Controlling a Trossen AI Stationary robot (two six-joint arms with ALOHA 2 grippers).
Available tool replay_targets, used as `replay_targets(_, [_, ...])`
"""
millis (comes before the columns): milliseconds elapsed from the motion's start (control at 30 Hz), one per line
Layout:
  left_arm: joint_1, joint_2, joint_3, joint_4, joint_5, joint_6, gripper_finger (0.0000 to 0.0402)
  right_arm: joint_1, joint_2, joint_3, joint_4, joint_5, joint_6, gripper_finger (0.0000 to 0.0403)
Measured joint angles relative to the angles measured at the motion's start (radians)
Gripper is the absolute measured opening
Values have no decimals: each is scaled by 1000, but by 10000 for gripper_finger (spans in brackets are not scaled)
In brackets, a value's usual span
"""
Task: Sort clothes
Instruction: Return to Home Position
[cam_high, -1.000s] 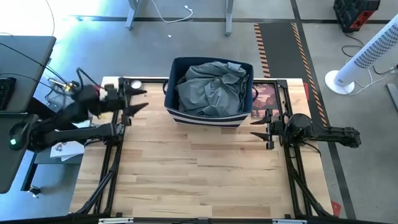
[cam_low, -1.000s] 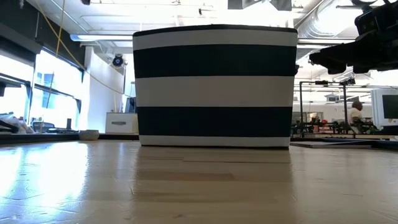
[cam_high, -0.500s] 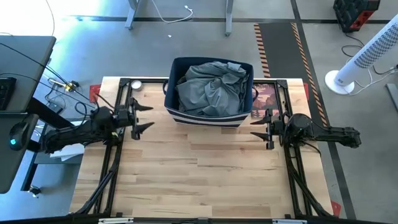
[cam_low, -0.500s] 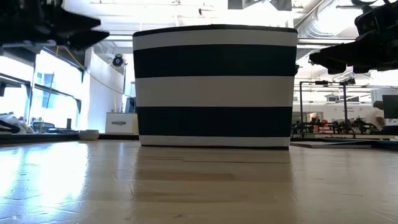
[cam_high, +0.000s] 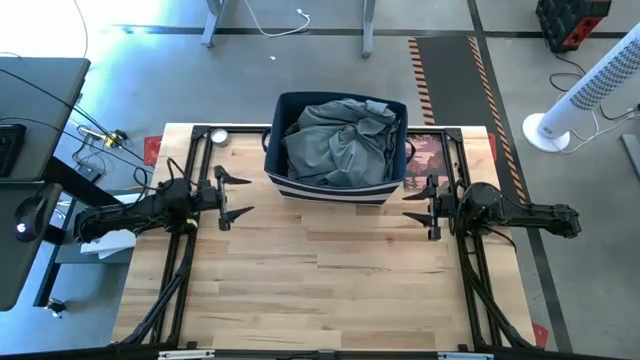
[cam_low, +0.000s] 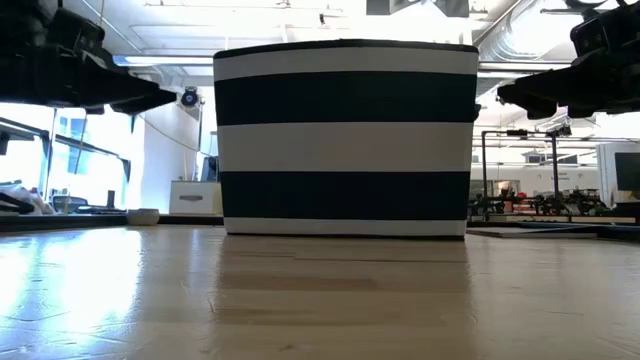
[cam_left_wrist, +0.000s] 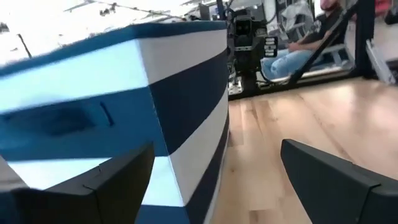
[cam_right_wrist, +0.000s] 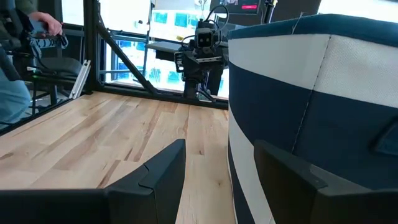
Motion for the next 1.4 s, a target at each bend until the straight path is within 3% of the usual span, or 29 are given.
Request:
replay_targets(400, [-38,0,0,0,2,94,354,0,0,0,0,0,0,188])
replay_targets(700, [-34,0,0,0,2,25,354,0,0,0,0,0,0,188])
replay_targets(1400, [-49,0,0,1,-5,23,353,0,0,0,0,0,0,188])
